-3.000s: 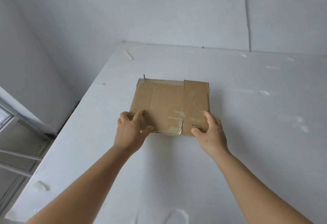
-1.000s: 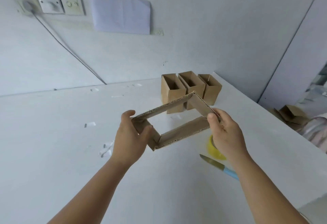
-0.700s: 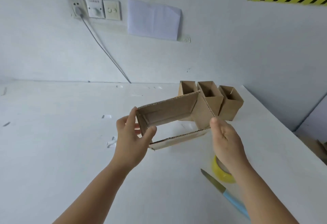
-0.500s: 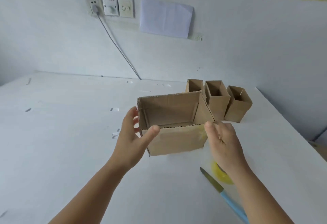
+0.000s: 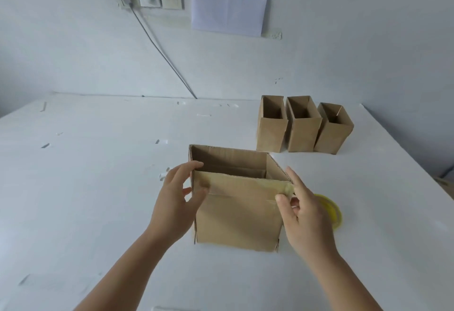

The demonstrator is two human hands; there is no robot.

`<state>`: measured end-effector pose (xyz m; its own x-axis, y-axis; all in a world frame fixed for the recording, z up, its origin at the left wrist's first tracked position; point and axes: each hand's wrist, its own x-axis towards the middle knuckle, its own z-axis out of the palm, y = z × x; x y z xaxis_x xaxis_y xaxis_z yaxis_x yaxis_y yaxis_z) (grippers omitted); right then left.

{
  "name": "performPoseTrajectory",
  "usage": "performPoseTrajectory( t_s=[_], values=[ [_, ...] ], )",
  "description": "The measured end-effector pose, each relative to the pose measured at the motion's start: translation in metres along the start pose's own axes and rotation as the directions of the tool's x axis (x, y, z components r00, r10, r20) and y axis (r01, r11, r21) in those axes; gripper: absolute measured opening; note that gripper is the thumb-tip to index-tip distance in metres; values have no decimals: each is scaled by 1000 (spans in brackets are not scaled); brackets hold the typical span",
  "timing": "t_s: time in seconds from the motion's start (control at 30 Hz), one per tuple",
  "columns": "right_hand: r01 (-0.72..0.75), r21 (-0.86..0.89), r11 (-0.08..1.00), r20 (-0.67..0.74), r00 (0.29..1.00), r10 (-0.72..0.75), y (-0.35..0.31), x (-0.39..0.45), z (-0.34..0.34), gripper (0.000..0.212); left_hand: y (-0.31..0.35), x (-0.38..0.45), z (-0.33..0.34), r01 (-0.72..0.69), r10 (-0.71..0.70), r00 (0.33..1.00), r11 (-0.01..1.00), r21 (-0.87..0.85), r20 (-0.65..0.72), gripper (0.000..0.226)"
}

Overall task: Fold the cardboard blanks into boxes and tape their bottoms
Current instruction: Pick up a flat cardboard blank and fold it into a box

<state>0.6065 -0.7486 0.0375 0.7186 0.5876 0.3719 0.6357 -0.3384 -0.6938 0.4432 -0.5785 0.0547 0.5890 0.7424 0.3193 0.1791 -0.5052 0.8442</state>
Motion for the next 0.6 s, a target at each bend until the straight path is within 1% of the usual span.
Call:
performPoseTrajectory(
  t_s=[0.07,0.13,0.23,0.3,0.4,0.43,0.5,0.57,0.6],
  values=[
    [35,-6,999,-19,999,-35,1,-2,-1,61,0,-1,1,-18,18,999,1000,-21,-32,33],
    [99,-30,995,-40,994,-101,0,-4,-2,63,-2,-2,1,-41,42,998,999,6,-38,26],
    [131,-60,990,-79,988,-136,-3,-7,1,48,-4,-4,0,-81,81,997,995,54,-2,23],
    [100,-38,994,-119,987,-104,-5,-6,3,39,-5,-5,-3,-121,119,993,991,66,22,21],
    [81,-36,996,-124,989,-85,-6,-4,6,30,-6,-4,-6,-166,161,985,981,100,61,27],
    [90,-42,995,-126,987,-95,-6,-4,7,28,-7,-4,-6,-172,164,984,979,114,72,27],
    [115,-45,992,-142,982,-121,-7,-2,8,24,-8,-4,-7,-184,169,980,972,147,108,21],
    [170,-48,984,-143,974,-175,-6,-1,11,23,-9,-4,-6,-234,201,964,952,200,172,12],
    [201,-47,979,-133,970,-205,-5,-1,12,22,-10,-5,-5,-265,223,954,938,224,199,11]
  ],
)
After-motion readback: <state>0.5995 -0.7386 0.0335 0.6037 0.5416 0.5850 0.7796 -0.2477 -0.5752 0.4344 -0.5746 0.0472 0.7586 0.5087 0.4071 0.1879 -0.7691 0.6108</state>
